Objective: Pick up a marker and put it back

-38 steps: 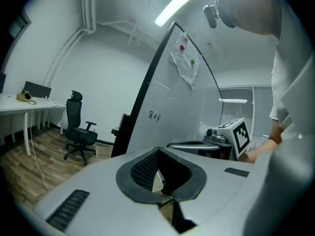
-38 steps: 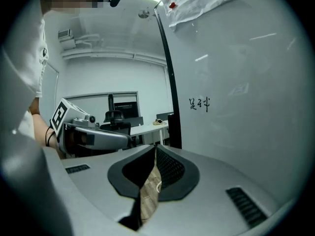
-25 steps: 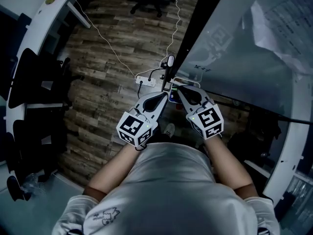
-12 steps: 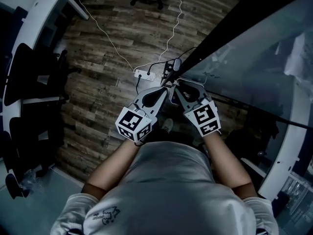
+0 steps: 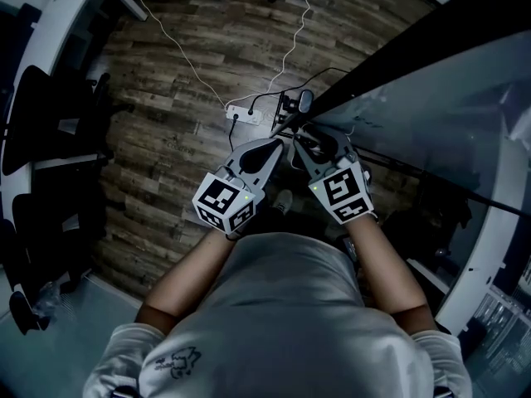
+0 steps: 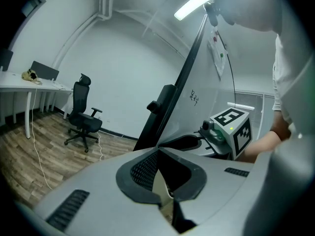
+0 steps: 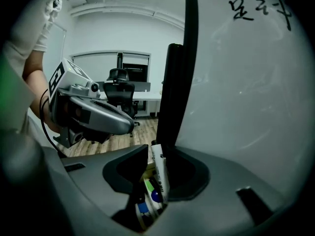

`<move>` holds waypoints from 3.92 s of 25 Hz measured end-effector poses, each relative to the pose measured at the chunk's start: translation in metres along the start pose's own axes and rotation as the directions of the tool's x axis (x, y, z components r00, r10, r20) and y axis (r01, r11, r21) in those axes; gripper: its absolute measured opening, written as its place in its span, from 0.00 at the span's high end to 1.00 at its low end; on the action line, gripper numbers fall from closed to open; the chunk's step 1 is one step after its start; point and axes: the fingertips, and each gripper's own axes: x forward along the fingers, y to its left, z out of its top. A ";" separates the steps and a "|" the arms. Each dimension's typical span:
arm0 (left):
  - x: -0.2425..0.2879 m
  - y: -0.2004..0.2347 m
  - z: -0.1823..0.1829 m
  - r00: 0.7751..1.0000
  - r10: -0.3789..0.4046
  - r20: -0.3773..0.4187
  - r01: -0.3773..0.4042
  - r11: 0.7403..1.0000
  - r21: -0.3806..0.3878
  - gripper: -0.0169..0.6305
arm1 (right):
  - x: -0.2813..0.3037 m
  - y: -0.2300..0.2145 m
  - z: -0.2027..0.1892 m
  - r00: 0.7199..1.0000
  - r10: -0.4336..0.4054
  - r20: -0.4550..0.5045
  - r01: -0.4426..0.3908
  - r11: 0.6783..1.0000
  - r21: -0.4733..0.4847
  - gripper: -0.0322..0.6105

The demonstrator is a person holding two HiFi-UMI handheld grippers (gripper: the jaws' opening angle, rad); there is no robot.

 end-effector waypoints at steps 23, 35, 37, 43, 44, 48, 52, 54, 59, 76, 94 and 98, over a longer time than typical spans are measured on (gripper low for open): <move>-0.004 0.009 -0.009 1.000 -0.012 -0.020 0.011 1.000 -0.026 0.97 | 0.015 0.002 -0.016 0.998 -0.005 -0.063 0.005 1.000 0.000 0.78; -0.012 0.000 -0.011 1.000 -0.022 -0.015 0.022 0.999 -0.030 0.97 | 0.005 0.003 -0.011 0.997 -0.032 -0.063 0.029 0.999 -0.044 0.80; -0.013 -0.003 -0.012 1.000 -0.024 -0.016 0.024 0.999 -0.028 0.97 | 0.001 0.001 -0.010 0.997 -0.043 -0.059 0.040 0.998 -0.047 0.80; -0.015 -0.011 -0.013 0.999 -0.038 -0.018 0.038 0.999 -0.020 0.97 | -0.010 -0.001 -0.006 0.998 -0.054 -0.034 0.054 0.999 -0.009 0.82; -0.015 -0.013 -0.012 0.999 -0.040 -0.018 0.040 0.999 -0.018 0.97 | -0.012 -0.002 -0.005 0.998 -0.059 -0.031 0.058 0.998 -0.008 0.82; -0.015 -0.020 -0.013 0.999 -0.048 -0.022 0.048 0.999 -0.009 0.97 | -0.022 -0.007 -0.005 0.996 -0.082 -0.022 0.082 0.997 -0.003 0.82; -0.013 -0.028 -0.014 0.998 -0.061 -0.025 0.061 0.998 -0.003 0.97 | -0.035 -0.014 -0.006 0.993 -0.115 -0.011 0.115 0.993 0.009 0.83; -0.012 -0.033 -0.017 0.997 -0.069 -0.031 0.069 0.998 0.000 0.97 | -0.041 -0.016 -0.008 0.991 -0.130 -0.009 0.131 0.991 0.016 0.83; -0.012 -0.044 -0.017 0.996 -0.082 -0.034 0.083 0.997 0.010 0.97 | -0.055 -0.022 -0.011 0.987 -0.162 -0.002 0.162 0.987 0.021 0.83; -0.004 -0.068 0.005 0.995 -0.099 -0.006 0.099 0.992 0.076 0.97 | -0.089 -0.031 0.005 0.973 -0.210 0.095 0.205 0.977 0.056 0.84; -0.011 -0.111 0.026 0.993 -0.116 0.035 0.109 0.982 0.153 0.97 | -0.141 -0.021 0.029 0.953 -0.230 0.197 0.221 0.973 0.063 0.84; -0.017 -0.124 0.032 0.992 -0.117 0.047 0.107 0.977 0.183 0.97 | -0.153 -0.010 0.030 0.948 -0.224 0.225 0.209 0.974 0.087 0.84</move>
